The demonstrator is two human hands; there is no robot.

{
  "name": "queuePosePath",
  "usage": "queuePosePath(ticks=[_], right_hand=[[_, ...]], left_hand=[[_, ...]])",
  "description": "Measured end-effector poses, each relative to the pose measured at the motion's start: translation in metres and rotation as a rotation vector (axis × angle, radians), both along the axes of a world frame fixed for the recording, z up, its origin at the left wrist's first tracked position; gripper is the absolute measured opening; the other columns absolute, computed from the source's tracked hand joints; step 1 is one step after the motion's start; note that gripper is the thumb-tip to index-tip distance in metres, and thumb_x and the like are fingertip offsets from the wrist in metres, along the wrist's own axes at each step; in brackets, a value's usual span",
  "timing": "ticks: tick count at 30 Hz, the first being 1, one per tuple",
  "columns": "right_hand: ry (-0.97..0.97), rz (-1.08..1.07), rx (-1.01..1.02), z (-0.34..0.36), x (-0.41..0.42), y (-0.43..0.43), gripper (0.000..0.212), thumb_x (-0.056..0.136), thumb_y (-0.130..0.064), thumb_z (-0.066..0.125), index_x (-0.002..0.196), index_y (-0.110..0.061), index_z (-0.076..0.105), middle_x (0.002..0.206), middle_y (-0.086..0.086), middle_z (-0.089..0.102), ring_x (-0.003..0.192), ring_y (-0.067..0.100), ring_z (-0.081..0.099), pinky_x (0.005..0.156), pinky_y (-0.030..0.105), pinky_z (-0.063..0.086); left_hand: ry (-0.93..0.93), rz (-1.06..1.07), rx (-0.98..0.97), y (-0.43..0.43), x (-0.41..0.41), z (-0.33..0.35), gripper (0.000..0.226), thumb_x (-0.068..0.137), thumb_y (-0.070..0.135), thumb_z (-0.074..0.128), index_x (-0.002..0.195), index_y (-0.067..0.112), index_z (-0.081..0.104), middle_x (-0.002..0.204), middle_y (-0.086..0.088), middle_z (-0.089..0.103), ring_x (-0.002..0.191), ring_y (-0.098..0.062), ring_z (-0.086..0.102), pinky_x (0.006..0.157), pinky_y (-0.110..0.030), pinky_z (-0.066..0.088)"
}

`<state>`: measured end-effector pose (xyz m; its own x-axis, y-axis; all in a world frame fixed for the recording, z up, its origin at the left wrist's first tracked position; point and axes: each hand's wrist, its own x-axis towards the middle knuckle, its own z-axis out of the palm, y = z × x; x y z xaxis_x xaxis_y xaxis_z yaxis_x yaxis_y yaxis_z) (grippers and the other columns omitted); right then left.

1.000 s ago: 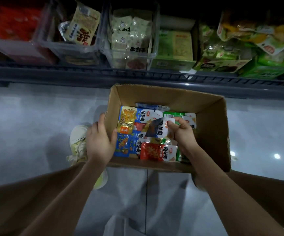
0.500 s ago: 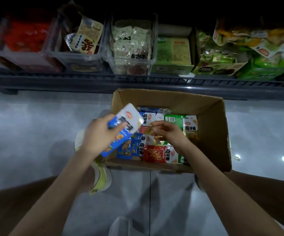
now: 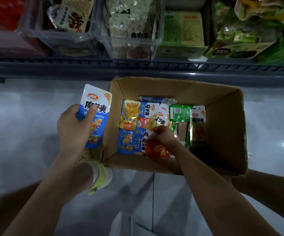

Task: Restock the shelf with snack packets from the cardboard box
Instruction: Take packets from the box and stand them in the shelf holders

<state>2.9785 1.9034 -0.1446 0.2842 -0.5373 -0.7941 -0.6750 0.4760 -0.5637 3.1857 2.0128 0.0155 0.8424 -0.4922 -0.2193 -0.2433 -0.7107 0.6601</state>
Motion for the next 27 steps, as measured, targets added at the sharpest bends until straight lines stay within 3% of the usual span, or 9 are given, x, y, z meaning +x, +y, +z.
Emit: queuePosePath(ticks=[3,5,8,10,12,16,20,24,27], right_hand=[[0.131,0.155,-0.074,-0.002,-0.004,0.003,0.006,0.089,-0.01,0.065,0.092,-0.007,0.07,0.097,0.011,0.072,0.083,0.02,0.068,0.085,0.041,0.056],[0.121,0.126,-0.094,0.006,-0.007,0.0,0.013,0.091,-0.009,0.06,0.081,-0.012,0.068,0.095,0.007,0.071,0.083,0.018,0.068,0.084,0.04,0.056],[-0.087,-0.04,-0.153,0.035,-0.009,-0.007,0.017,0.093,-0.002,0.051,0.079,-0.011,0.056,0.089,0.006,0.065,0.089,0.02,0.064,0.082,0.035,0.057],[-0.232,-0.103,-0.22,0.065,-0.012,-0.014,0.016,0.096,0.0,0.045,0.083,-0.007,0.051,0.08,0.005,0.059,0.076,0.015,0.06,0.07,0.019,0.054],[-0.314,-0.085,-0.263,0.099,-0.018,-0.023,0.013,0.098,-0.001,0.043,0.089,-0.005,0.051,0.076,0.007,0.058,0.067,0.014,0.057,0.062,0.02,0.05],[-0.43,0.114,-0.196,0.159,-0.034,-0.042,0.013,0.095,0.001,0.05,0.087,-0.007,0.056,0.073,0.012,0.054,0.063,0.016,0.049,0.059,0.023,0.042],[-0.562,0.388,-0.074,0.201,-0.027,-0.041,0.014,0.091,0.004,0.053,0.086,-0.006,0.059,0.073,0.0,0.059,0.068,0.005,0.056,0.067,0.015,0.047],[-0.586,0.394,-0.144,0.206,0.0,-0.028,0.016,0.089,0.0,0.06,0.083,-0.014,0.065,0.071,0.0,0.064,0.066,0.008,0.057,0.063,0.017,0.046],[-0.582,0.182,-0.233,0.196,0.017,-0.014,0.013,0.085,-0.001,0.067,0.078,-0.013,0.066,0.067,0.015,0.06,0.056,0.019,0.043,0.047,0.02,0.035]], left_hand=[[0.005,-0.013,-0.002,0.001,-0.003,-0.001,0.035,0.091,0.04,0.058,0.085,0.006,0.062,0.076,0.002,0.063,0.069,-0.011,0.061,0.058,-0.021,0.043],[-0.015,-0.026,-0.004,0.001,-0.006,0.004,0.036,0.091,0.041,0.058,0.086,0.006,0.062,0.072,0.006,0.061,0.071,-0.014,0.062,0.06,-0.025,0.044],[-0.034,-0.018,-0.027,-0.002,-0.012,0.015,0.033,0.093,0.036,0.056,0.083,0.005,0.054,0.068,0.009,0.056,0.06,-0.002,0.058,0.051,-0.011,0.04],[0.016,0.004,-0.088,-0.004,-0.014,0.02,0.029,0.095,0.035,0.054,0.082,0.01,0.05,0.071,0.002,0.057,0.061,-0.005,0.058,0.053,-0.018,0.045],[0.093,0.033,-0.135,-0.005,-0.015,0.023,0.026,0.097,0.031,0.051,0.086,0.008,0.049,0.076,-0.002,0.058,0.066,-0.017,0.056,0.057,-0.027,0.045],[0.208,0.016,-0.156,-0.007,-0.018,0.033,0.015,0.099,0.022,0.047,0.095,0.009,0.051,0.089,-0.007,0.061,0.066,-0.014,0.057,0.058,-0.026,0.044],[0.215,-0.169,-0.098,-0.007,-0.024,0.044,0.011,0.098,0.018,0.048,0.092,0.011,0.053,0.075,0.003,0.058,0.064,-0.011,0.055,0.05,-0.011,0.04],[0.26,-0.434,0.034,-0.003,-0.033,0.045,0.006,0.096,0.016,0.052,0.092,0.018,0.057,0.093,-0.012,0.066,0.082,-0.027,0.061,0.076,-0.035,0.048],[0.25,-0.446,0.057,0.003,-0.04,0.043,0.017,0.098,0.023,0.049,0.082,0.02,0.054,0.082,-0.013,0.065,0.077,-0.03,0.059,0.074,-0.043,0.047]])
